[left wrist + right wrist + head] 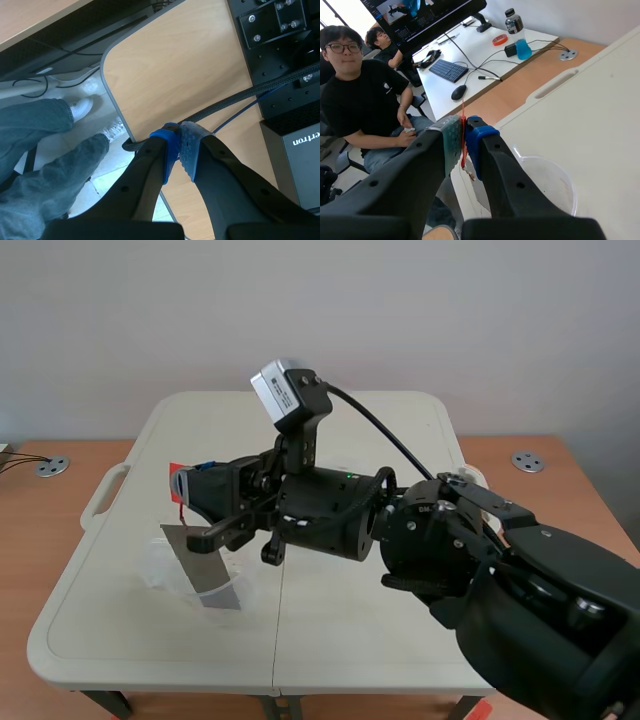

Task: Hold the metal plate by the orange handle, dip it into the blue solution, take it out and point at it, then put the plate back in the beaker on the left.
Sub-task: 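Put the plate into the left beaker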

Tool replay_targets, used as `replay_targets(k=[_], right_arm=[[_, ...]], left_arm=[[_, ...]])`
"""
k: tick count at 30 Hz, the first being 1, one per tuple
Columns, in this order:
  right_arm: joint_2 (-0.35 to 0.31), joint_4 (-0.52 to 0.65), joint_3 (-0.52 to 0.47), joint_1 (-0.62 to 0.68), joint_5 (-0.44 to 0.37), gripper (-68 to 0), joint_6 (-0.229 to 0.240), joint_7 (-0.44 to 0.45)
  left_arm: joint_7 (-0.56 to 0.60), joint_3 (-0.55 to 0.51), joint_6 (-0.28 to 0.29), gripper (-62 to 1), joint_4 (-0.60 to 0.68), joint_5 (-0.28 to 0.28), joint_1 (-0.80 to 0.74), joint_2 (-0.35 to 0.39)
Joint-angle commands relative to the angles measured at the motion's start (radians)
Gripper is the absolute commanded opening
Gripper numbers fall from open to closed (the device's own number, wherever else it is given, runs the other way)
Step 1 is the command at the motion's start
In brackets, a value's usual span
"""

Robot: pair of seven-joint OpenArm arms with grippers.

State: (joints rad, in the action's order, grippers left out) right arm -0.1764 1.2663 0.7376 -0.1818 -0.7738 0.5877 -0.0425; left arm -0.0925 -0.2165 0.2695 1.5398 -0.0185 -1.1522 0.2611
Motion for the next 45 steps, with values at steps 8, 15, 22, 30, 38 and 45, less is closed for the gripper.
replay_targets(k=[8,15,22,30,38,45], right_arm=[[0.024,-0.045,0.004,-0.012,0.034,-66.0,0.003,0.016],[0.024,-0.045,0.003,-0.015,0.034,-66.0,0.003,0.018],[0.024,-0.045,0.000,-0.015,0.034,-66.0,0.003,0.028],[0.013,-0.045,-0.034,-0.018,0.034,-55.9,0.003,0.034],[-0.010,-0.045,-0.135,-0.018,0.034,-52.8,0.003,0.035],[-0.021,-0.045,-0.179,-0.018,0.034,-44.8,0.003,0.034]], left_arm=[[0.014,-0.006,0.006,-59.3,0.003,0.003,-0.008,0.005],[0.014,-0.006,0.006,-59.3,0.003,0.003,-0.008,0.005],[0.014,-0.006,0.006,-59.2,0.003,0.003,-0.008,0.005],[0.014,-0.006,0.006,-59.2,0.003,0.003,-0.008,0.005],[0.014,-0.006,0.006,-44.1,0.003,0.002,-0.008,0.005],[0.051,-0.006,0.006,1.4,0.003,-0.061,-0.008,0.005]])
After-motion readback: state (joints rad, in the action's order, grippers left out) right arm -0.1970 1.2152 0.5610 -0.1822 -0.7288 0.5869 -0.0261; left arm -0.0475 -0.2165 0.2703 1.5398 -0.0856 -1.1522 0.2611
